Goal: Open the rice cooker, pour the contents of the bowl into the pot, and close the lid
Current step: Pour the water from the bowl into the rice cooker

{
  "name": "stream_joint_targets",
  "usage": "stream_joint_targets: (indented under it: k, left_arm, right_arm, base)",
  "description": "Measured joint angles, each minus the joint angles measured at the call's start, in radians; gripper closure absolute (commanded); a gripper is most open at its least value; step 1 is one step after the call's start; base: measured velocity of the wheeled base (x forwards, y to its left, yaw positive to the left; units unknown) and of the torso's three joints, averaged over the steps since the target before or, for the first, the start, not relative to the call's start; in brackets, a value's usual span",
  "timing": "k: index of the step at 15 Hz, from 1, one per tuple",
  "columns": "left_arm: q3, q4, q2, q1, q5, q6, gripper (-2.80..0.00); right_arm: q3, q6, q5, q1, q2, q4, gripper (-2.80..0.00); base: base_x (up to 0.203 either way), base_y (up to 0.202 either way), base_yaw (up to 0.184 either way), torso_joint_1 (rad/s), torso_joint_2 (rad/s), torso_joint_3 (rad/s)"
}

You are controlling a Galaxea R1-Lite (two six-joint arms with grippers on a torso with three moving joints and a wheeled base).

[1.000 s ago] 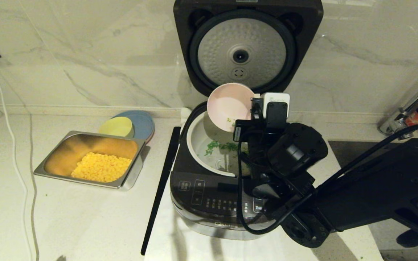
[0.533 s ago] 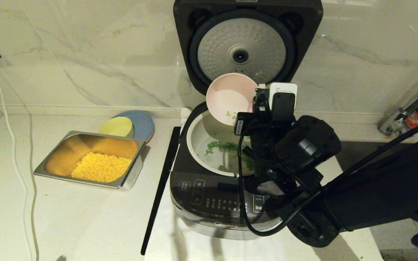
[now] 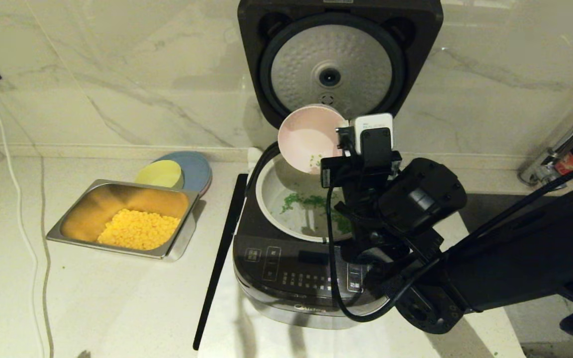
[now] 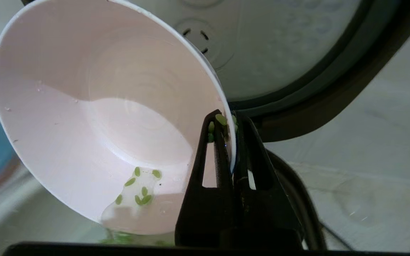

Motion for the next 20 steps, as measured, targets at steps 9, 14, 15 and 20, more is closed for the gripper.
stream_joint_targets:
  k: [9,14,15,20]
  left_arm:
    - [0.0,0.0,0.0,0.0,0.0,0.0,0.0]
    - [0.0,0.0,0.0,0.0,0.0,0.0,0.0]
    - [0.0,0.0,0.0,0.0,0.0,0.0,0.0]
    - [0.0,0.0,0.0,0.0,0.0,0.0,0.0]
  right_arm:
    - [-0.042,-0.071,0.031,-0.021,0.03,0.0,0.0]
    - [-0.05,-0.085,0.036,-0.021,0.049,0.0,0.0]
    - [-0.051,-0.09,0.037,-0.021,0.052,0.0,0.0]
    - [-0.058,-0.11,0.037,-0.019,0.059,0.0,0.0]
  base:
    - [0.0,0.0,0.0,0.0,0.0,0.0]
    - [0.0,0.0,0.0,0.0,0.0,0.0]
    - [0.0,0.0,0.0,0.0,0.0,0.0]
    - [0.0,0.0,0.0,0.0,0.0,0.0]
